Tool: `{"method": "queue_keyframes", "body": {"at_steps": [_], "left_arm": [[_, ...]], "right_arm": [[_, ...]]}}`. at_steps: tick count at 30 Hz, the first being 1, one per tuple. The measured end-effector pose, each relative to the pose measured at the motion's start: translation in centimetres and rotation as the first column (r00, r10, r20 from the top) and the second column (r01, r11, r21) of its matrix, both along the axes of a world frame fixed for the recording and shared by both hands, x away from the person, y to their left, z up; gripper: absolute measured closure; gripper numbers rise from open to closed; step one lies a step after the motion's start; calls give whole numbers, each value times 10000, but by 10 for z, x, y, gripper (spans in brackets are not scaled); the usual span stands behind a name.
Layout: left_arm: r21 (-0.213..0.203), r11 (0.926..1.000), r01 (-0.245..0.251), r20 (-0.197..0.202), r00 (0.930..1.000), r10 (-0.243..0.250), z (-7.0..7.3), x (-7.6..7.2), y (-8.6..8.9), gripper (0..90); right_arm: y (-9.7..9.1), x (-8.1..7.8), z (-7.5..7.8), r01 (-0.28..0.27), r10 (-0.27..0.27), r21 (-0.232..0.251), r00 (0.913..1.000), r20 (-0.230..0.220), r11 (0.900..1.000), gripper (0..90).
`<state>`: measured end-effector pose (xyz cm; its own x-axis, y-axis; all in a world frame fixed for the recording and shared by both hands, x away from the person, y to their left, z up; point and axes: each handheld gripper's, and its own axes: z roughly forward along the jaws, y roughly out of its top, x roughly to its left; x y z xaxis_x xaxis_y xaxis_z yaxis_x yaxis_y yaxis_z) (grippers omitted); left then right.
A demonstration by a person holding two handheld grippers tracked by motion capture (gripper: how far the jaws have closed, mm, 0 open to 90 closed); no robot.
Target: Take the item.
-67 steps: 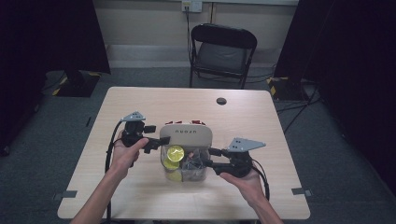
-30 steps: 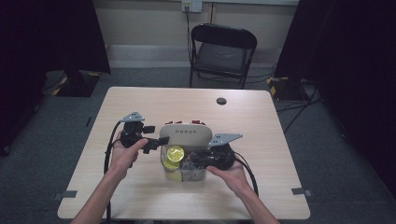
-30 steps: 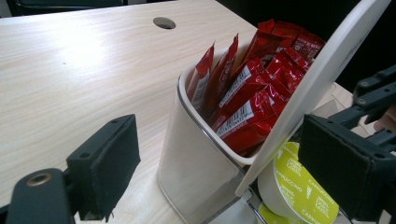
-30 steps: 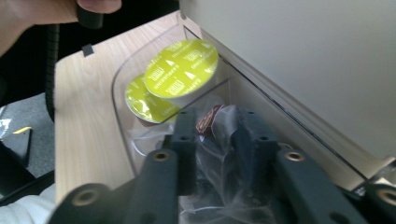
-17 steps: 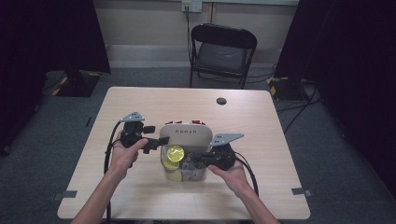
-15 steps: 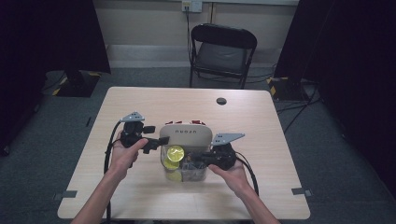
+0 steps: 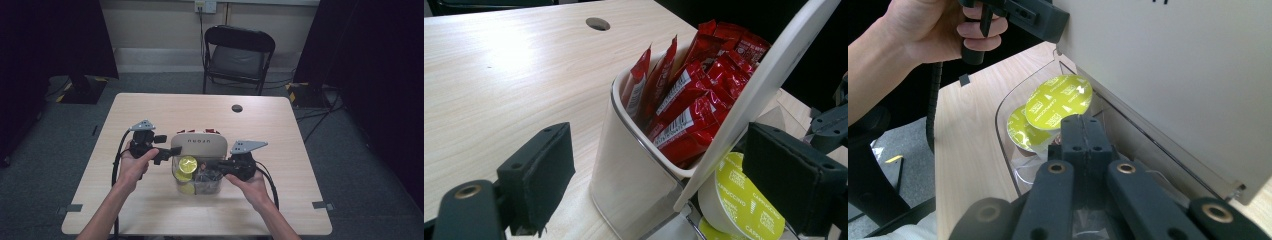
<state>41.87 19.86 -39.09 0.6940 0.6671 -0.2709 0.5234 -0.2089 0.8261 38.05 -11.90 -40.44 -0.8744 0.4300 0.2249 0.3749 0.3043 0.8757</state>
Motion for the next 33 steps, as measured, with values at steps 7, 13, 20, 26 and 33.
{"method": "queue_keyframes", "body": {"at_steps": [7,13,20,26,33], "left_arm": [[-20,10000,63,9,10000,-63,0,0,-1,140],[-27,10000,95,8,10000,-95,0,0,-1,142],[-27,9999,104,-14,9999,-104,0,0,-2,141],[25,10000,86,46,10000,-86,0,-1,-3,150],[31,10000,77,5,10000,-77,0,0,-3,148]], "right_arm": [[-4,-2,4,69,-70,171,10000,57,9998,900],[-9,-2,8,146,-150,310,9998,105,9994,900],[-17,-6,17,223,-238,533,9993,279,9983,900],[-25,-9,21,303,-322,606,9990,313,9977,900],[-35,-12,24,416,-442,672,9983,377,9969,900]]}}
